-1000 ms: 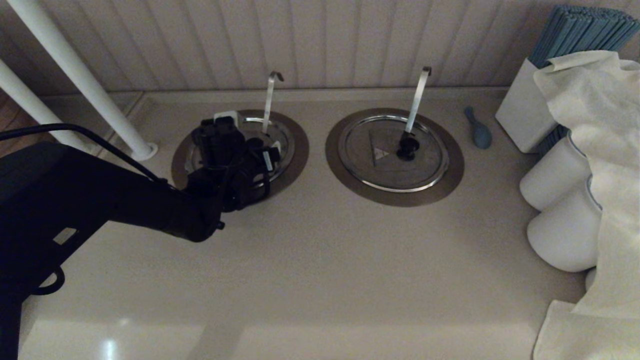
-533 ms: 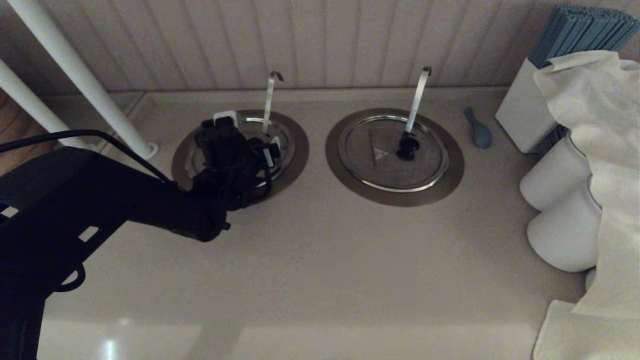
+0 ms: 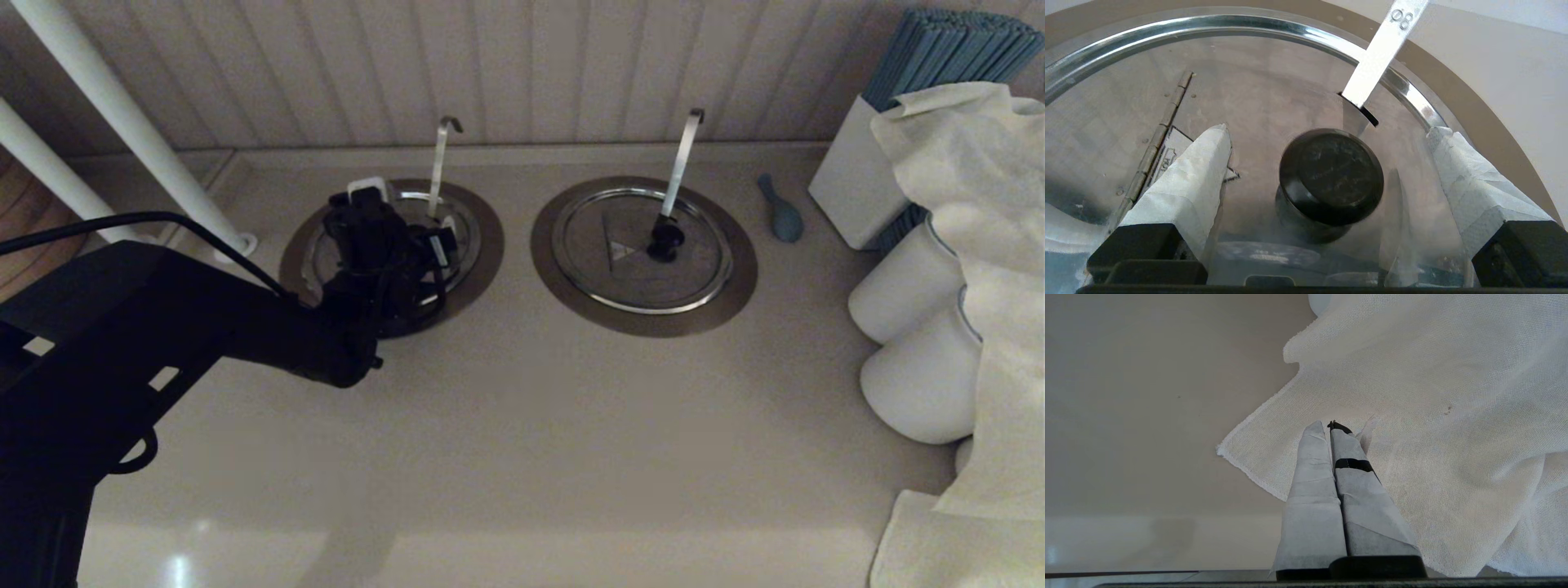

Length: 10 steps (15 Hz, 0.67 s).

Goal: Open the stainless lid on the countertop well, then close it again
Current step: Open the lid

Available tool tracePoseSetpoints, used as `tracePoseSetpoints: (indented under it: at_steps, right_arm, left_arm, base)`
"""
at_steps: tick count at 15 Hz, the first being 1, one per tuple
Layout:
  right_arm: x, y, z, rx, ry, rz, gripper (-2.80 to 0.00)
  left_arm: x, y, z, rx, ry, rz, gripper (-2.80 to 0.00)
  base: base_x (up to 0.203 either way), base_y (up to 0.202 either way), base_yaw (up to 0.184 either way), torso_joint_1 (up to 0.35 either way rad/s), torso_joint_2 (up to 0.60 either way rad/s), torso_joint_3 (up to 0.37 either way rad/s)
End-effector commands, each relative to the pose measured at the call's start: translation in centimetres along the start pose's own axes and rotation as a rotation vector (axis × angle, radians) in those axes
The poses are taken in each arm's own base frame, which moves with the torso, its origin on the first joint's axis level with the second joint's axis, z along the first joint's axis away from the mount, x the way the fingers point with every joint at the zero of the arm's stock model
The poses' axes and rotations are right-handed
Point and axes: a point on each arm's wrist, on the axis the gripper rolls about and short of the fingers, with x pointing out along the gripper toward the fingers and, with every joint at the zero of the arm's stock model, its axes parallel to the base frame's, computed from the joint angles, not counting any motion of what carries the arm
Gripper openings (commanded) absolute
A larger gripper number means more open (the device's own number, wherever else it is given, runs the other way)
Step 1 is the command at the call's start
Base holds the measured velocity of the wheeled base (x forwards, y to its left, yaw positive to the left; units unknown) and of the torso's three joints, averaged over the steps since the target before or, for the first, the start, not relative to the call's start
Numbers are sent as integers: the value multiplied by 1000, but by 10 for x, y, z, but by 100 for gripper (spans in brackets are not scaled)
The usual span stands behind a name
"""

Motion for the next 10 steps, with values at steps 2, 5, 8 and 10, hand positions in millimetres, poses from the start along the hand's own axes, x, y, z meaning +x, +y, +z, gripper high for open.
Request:
tracePoseSetpoints:
  at_steps: [2,5,8,10]
  right_arm:
    - [0,0,0,0,0,0,-280]
    - [0,0,0,0,0,0,-280]
    - [0,0,0,0,0,1,-280]
    - [0,0,0,0,1,0,-280]
  left_arm:
    - [4,4,3,-7,-19,14,0]
    - [7,6,5,-9,-27,20,0]
    - [8,10,6,-8,-30,28,0]
    - [10,12,10,-12,-43,34,0]
  base:
    - [0,0,0,0,0,0]
    - [0,0,0,0,0,0]
    - [0,0,0,0,0,0]
    - [0,0,0,0,0,0]
